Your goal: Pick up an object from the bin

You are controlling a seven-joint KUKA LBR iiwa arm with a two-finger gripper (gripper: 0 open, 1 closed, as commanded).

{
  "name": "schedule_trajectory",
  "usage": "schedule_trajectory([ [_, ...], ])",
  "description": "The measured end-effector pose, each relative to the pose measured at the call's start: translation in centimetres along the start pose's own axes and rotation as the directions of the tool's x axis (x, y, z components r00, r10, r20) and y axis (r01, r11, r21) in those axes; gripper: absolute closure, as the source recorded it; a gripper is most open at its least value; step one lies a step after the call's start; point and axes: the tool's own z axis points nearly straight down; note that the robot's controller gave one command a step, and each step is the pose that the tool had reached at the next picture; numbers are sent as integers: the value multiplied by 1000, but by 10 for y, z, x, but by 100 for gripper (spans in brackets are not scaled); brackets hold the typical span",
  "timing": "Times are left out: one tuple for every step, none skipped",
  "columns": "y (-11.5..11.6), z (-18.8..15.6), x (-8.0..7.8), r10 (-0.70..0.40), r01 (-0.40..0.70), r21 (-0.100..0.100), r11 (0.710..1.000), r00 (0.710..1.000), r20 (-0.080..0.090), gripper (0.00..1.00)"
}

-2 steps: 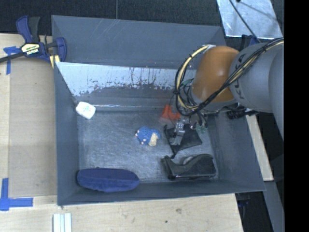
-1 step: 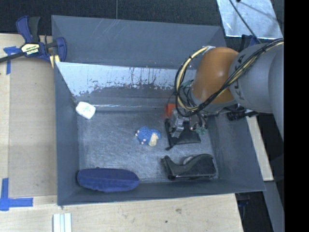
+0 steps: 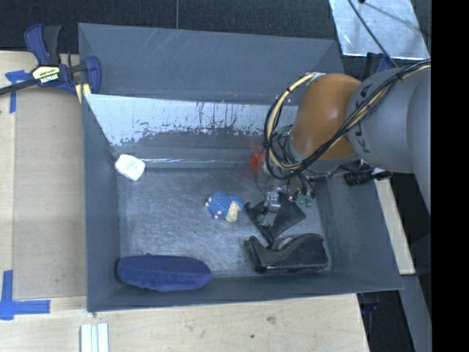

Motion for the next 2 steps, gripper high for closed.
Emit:
schedule_trajectory([
  [0, -2, -3, 0, 0, -1, 1000, 1000, 11, 100],
  [0, 0, 0, -1, 1, 0, 1000, 1000, 0, 0],
])
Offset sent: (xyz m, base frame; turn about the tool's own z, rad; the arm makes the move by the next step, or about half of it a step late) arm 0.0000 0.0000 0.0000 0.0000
